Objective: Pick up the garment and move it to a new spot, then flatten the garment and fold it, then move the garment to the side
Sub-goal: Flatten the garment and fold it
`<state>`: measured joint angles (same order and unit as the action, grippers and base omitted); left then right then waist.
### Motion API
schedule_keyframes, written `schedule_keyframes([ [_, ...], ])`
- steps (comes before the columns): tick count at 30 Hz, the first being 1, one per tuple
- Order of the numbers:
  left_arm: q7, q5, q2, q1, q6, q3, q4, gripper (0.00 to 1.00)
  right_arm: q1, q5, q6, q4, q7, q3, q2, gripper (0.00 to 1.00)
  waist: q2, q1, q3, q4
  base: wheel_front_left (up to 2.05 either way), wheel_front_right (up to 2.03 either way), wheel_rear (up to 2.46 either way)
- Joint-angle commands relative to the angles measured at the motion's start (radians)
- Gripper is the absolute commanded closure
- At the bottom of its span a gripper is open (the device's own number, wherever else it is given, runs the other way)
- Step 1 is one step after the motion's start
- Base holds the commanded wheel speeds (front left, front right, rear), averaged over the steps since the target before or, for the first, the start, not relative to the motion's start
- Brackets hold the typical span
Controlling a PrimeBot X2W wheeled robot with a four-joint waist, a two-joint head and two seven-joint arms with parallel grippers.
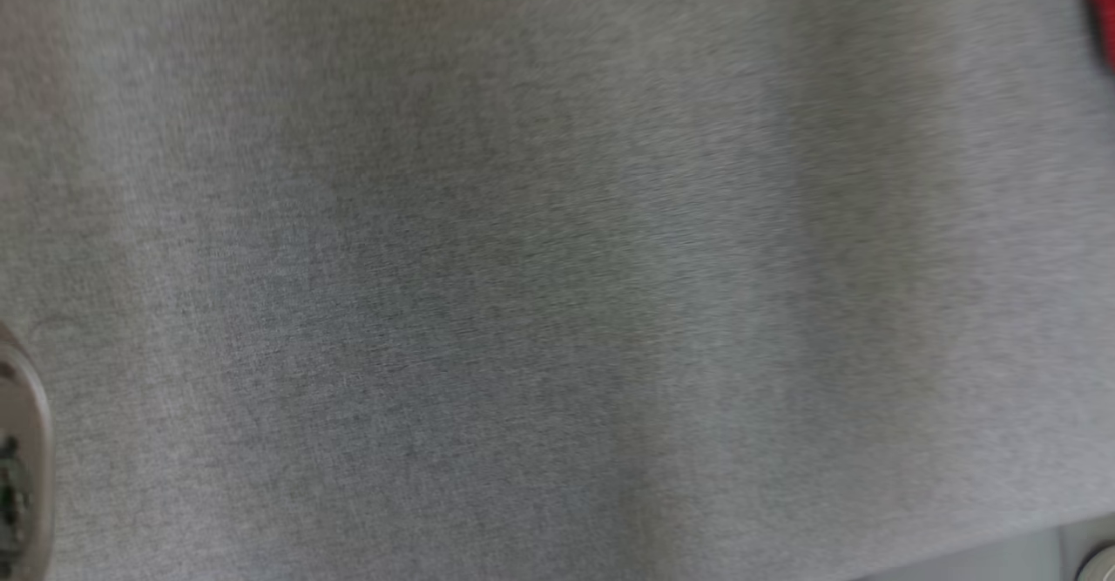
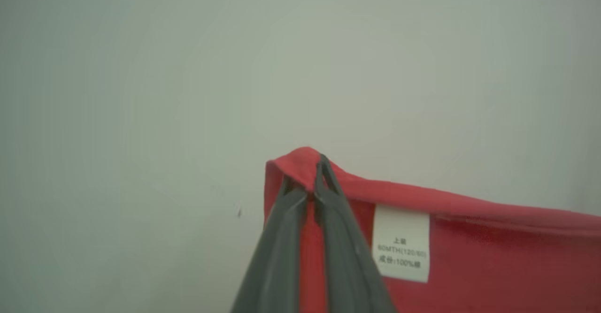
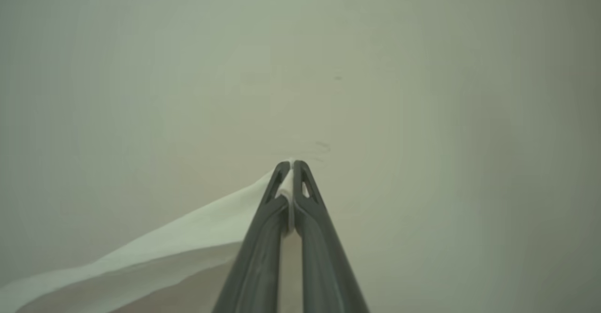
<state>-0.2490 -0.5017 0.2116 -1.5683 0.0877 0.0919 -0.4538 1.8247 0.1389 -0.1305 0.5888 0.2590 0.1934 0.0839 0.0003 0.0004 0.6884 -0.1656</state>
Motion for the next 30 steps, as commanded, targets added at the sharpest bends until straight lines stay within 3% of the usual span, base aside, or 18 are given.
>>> schedule_keyframes([
  [1, -0.008, -0.001, -0.003, 0.03, 0.006, 0.002, -0.015, 1.0, -0.023, -0.018, 0.0, 0.009, 0.005, -0.019, 0.014, 1.0, -0.0003, -0.0004, 0.08, 0.05, 0.0, 0.0, 0.0],
  [8, -0.016, -0.014, -0.027, 0.189, 0.036, -0.02, -0.083, 1.0, -0.179, 0.014, 0.0, 0.058, 0.006, -0.211, 0.064, 1.0, -0.0003, -0.0004, 0.052, 0.077, 0.0, 0.0, 0.0],
  [15, -0.016, -0.069, -0.011, 0.418, 0.042, -0.101, -0.093, 1.0, -0.424, 0.155, 0.0, 0.033, -0.032, -0.401, 0.151, 1.0, -0.0003, -0.0004, -0.116, 0.082, 0.0, 0.0, 0.0],
  [19, -0.016, -0.12, 0.002, 0.57, 0.041, -0.142, -0.094, 1.0, -0.592, 0.227, 0.0, 0.0, -0.164, -0.483, 0.198, 1.0, -0.0003, -0.0004, -0.247, 0.077, 0.0, 0.0, 0.0],
  [24, 0.0, -0.166, 0.016, 0.748, 0.042, -0.202, -0.115, 1.0, -0.8, 0.313, 0.0, -0.103, -0.429, -0.546, 0.273, 1.0, -0.0003, -0.0004, -0.385, 0.072, 0.0, 0.0, 0.0],
  [26, 0.003, -0.177, 0.012, 0.784, 0.042, -0.214, -0.12, 1.0, -0.846, 0.319, 0.0, -0.129, -0.468, -0.542, 0.288, 1.0, -0.0003, -0.0004, -0.411, 0.072, 0.0, 0.0, 0.0],
  [30, 0.01, -0.217, -0.003, 0.96, 0.042, -0.243, -0.132, 1.0, -1.076, 0.29, 0.0, -0.262, -0.68, -0.473, 0.316, 1.0, -0.0003, -0.0004, -0.513, 0.065, 0.0, 0.0, 0.0],
])
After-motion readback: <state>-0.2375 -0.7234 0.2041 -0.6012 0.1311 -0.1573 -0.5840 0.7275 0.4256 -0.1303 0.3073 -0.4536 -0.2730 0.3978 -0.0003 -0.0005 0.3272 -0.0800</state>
